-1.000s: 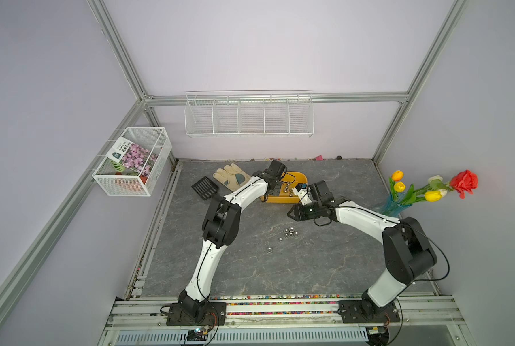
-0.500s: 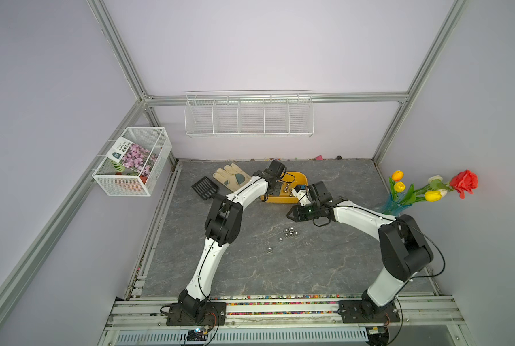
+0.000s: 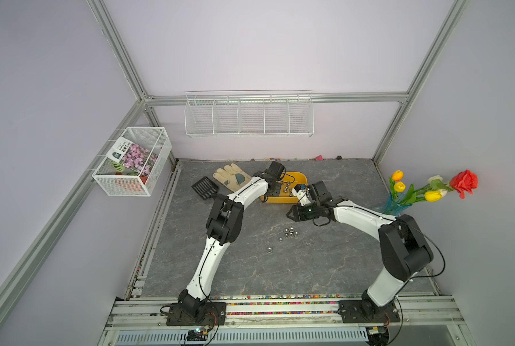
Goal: Put the nuts on the desktop into the storage box
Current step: Place the nut in the storage box, then pick up the nut from the center of the board.
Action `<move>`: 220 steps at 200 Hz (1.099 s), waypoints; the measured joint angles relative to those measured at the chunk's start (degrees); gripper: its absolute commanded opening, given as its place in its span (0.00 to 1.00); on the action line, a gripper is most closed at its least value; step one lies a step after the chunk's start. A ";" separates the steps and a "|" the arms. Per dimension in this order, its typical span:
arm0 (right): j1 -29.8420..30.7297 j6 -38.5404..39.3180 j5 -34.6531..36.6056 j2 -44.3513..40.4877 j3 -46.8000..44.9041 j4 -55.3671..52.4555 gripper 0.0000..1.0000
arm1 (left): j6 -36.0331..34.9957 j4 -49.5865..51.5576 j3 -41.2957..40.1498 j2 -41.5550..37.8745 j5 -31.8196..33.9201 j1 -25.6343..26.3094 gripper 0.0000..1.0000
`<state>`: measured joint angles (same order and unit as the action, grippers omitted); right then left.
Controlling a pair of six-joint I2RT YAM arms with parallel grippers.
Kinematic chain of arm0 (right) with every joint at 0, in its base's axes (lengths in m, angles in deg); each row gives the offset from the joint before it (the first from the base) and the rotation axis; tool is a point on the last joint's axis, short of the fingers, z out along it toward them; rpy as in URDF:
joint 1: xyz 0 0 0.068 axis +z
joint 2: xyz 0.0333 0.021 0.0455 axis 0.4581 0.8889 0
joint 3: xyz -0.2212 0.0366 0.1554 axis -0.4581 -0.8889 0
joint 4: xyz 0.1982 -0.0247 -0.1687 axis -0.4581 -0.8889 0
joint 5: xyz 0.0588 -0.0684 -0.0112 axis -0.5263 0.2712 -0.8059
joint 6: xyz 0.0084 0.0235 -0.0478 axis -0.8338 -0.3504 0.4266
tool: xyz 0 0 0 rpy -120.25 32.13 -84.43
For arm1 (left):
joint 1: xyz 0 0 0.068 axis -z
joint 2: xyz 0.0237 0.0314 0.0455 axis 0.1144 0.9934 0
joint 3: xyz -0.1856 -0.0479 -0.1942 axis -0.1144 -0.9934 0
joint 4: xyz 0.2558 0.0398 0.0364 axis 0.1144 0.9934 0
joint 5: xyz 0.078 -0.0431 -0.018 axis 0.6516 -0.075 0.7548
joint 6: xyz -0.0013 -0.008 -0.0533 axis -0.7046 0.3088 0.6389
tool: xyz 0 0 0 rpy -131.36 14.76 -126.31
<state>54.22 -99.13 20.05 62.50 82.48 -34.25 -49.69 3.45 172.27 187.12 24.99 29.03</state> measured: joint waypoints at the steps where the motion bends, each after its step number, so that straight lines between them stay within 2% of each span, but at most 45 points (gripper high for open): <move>1: 0.00 0.00 0.00 0.00 0.00 0.00 0.42 | 0.07 -0.02 0.00 0.00 0.00 0.00 0.40; 28: 0.00 0.00 0.00 0.00 0.00 0.00 0.42 | -0.17 -0.13 0.13 0.00 -0.28 -0.02 0.52; 81: 0.00 -0.04 0.02 -0.26 -0.02 -0.24 0.42 | -0.79 -1.97 -1.11 -2.05 -1.20 0.04 0.55; 109: 0.02 -0.07 0.09 -2.16 -0.48 -0.57 0.43 | -1.55 -3.96 -6.01 -10.08 -1.14 0.26 0.56; 167: 2.16 -0.04 2.08 -9.11 -2.12 -1.79 0.43 | -2.27 -8.26 -14.40 -32.96 1.25 3.54 0.59; 220: 5.70 -0.46 4.74 -14.08 -5.86 -3.76 0.43 | 1.70 -3.56 -25.33 -39.60 1.18 4.55 0.59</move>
<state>59.93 -99.59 24.79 48.42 76.62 -38.00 -47.98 -0.11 146.94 147.51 26.17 33.57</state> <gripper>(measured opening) 0.426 0.590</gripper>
